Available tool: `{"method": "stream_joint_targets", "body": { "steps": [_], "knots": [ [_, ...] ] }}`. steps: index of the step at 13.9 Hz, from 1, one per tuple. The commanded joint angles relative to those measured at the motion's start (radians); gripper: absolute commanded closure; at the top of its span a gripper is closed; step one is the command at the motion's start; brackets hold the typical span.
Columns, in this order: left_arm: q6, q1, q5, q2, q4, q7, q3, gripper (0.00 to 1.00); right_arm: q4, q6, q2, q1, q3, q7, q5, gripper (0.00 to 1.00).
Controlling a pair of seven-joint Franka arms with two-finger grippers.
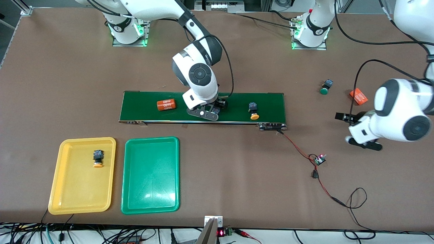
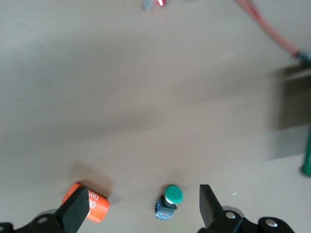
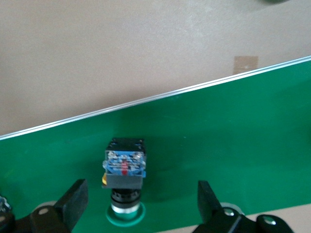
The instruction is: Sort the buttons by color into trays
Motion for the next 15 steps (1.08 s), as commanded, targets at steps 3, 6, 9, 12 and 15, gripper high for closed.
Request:
{"method": "stream_joint_targets", "body": {
  "steps": [3,6,9,12,15],
  "knots": [
    [0.077,-0.088,-0.018,-0.143,-0.346,0.114,0.1,0.0,0.004,0.048,0.026,0.006,-0.008,0.018,0.024,0.01],
    [0.247,-0.088,-0.01,-0.145,-0.485,0.277,0.137,0.0,0.003,0.048,0.038,-0.003,-0.008,0.013,0.026,0.43],
    [0.373,-0.085,-0.008,-0.151,-0.611,0.391,0.181,0.0,0.001,0.048,0.044,-0.006,-0.008,0.002,0.026,0.74],
    [0.375,-0.088,-0.008,-0.203,-0.655,0.395,0.195,0.0,0.001,0.048,0.056,-0.007,-0.014,-0.011,0.012,0.83],
    [0.37,-0.101,-0.015,-0.211,-0.664,0.388,0.192,0.0,0.012,0.04,0.039,-0.065,-0.021,-0.041,0.011,0.92]
  ]
}}
